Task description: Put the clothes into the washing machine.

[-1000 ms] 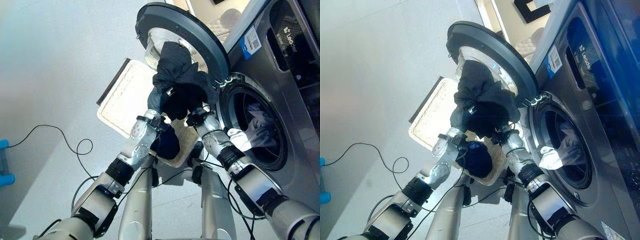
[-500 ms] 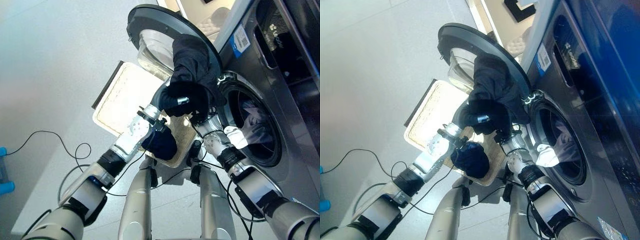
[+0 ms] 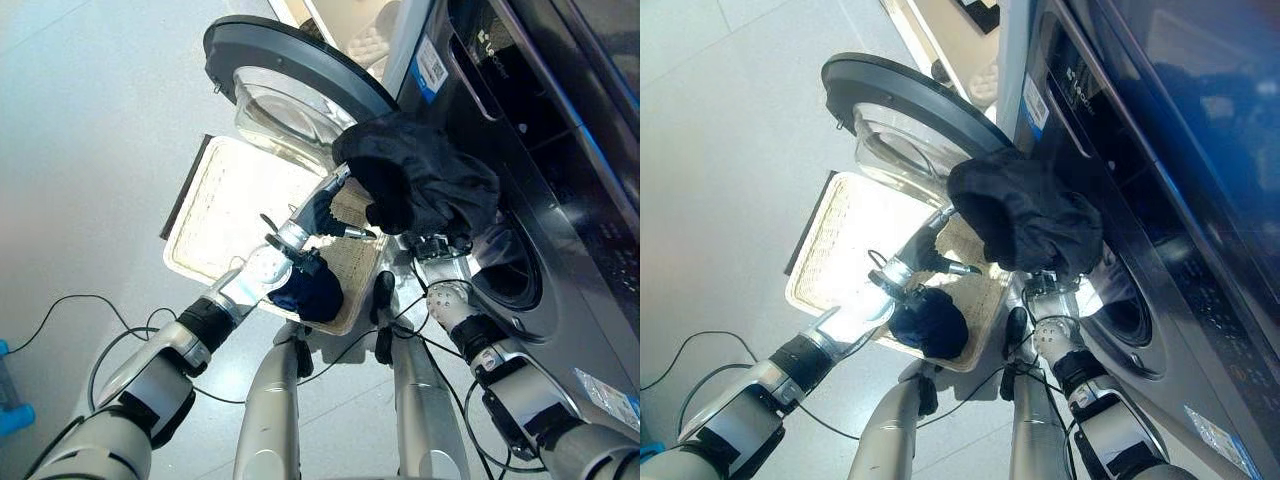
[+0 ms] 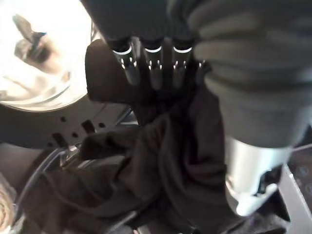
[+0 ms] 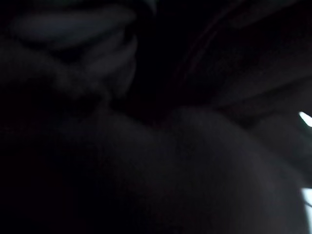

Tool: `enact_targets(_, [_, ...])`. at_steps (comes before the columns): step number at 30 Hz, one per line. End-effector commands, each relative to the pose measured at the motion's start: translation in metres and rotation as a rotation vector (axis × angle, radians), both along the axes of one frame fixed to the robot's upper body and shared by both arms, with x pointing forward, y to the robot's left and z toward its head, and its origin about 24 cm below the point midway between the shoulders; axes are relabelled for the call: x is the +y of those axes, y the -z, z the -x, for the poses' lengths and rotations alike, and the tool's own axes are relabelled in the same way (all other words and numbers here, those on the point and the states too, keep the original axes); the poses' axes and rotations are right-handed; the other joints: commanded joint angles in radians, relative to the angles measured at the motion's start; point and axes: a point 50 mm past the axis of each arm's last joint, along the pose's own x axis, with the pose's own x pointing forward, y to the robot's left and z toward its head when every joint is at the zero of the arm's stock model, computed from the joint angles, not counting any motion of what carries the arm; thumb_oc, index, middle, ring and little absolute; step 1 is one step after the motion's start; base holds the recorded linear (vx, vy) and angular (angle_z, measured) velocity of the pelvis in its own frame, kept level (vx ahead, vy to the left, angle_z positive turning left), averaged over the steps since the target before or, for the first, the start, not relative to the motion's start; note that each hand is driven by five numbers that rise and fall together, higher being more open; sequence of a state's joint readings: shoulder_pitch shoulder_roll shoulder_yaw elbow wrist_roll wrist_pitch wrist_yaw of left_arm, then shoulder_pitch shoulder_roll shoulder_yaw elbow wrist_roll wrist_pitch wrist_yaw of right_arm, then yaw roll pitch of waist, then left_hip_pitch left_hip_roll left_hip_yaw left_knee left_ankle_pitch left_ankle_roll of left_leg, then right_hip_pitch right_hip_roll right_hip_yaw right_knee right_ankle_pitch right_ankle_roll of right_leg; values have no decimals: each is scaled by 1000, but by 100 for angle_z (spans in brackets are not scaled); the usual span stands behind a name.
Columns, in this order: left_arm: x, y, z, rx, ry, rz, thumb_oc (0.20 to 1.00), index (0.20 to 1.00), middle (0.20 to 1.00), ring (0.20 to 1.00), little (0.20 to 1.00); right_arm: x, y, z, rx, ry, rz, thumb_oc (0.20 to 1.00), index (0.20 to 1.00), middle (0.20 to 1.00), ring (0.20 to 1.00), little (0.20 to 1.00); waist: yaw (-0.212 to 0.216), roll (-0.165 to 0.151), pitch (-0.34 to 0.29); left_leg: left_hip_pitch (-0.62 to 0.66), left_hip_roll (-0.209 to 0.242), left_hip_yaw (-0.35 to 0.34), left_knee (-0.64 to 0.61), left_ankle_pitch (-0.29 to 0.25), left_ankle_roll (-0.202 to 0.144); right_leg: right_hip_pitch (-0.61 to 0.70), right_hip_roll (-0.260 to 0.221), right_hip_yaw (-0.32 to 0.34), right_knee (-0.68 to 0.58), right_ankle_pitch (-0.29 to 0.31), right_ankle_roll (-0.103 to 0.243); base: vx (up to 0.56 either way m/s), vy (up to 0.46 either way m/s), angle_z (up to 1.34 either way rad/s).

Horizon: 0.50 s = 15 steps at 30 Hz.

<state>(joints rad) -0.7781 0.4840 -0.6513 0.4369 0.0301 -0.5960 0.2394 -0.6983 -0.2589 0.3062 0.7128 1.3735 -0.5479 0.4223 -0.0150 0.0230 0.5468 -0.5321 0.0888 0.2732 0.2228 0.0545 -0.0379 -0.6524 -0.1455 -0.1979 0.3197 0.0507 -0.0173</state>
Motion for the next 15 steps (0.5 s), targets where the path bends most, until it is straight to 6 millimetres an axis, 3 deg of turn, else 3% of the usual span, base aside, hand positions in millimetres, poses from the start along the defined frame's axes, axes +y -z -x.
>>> enact_targets(1, [-12,-16,13,-121,84,74,1000,1000,1000,1000,1000,-7,-34,1,-193,11,-86,200,200,200,200,200,-17,33,-27,-36,-30,34,108,-102,-46,38,-68,-86,3,-13,156,2,9,-3])
enact_targets(7, [-11,-15,13,-125,79,70,1000,1000,1000,1000,1000,-9,-30,1,-174,15,-99,200,200,200,200,200,-19,33,-27,-39,-29,36,109,-103,-47,35,-68,-84,1,-12,157,-3,9,-2])
enact_targets(8, [-9,-11,11,-126,53,81,1000,1000,1000,1000,1000,-19,-6,-1,-90,19,-166,200,200,200,200,200,-25,36,-27,-46,-27,43,111,-105,-49,26,-64,-76,-6,-9,159,-7,32,0])
enact_targets(10, [-9,-11,11,-126,53,81,1000,1000,1000,1000,1000,-19,-6,-1,-90,19,-166,200,200,200,200,200,-25,36,-27,-46,-27,43,111,-105,-49,26,-64,-76,-6,-9,159,-9,31,-1])
enact_targets(12, [-3,-3,5,-130,-62,134,1000,1000,1000,1000,1000,-34,30,-2,68,55,-273,200,200,200,200,200,-31,53,-27,-57,-31,51,101,-101,-52,9,-54,-62,-19,-3,161,-12,93,-27])
enact_targets(15, [10,-1,-3,-74,-174,279,1000,1000,1000,1000,1000,-44,48,-1,147,85,-354,200,200,200,200,200,-31,76,-27,-67,-39,52,96,-96,-55,-4,-53,-56,-26,-1,159,0,68,-30])
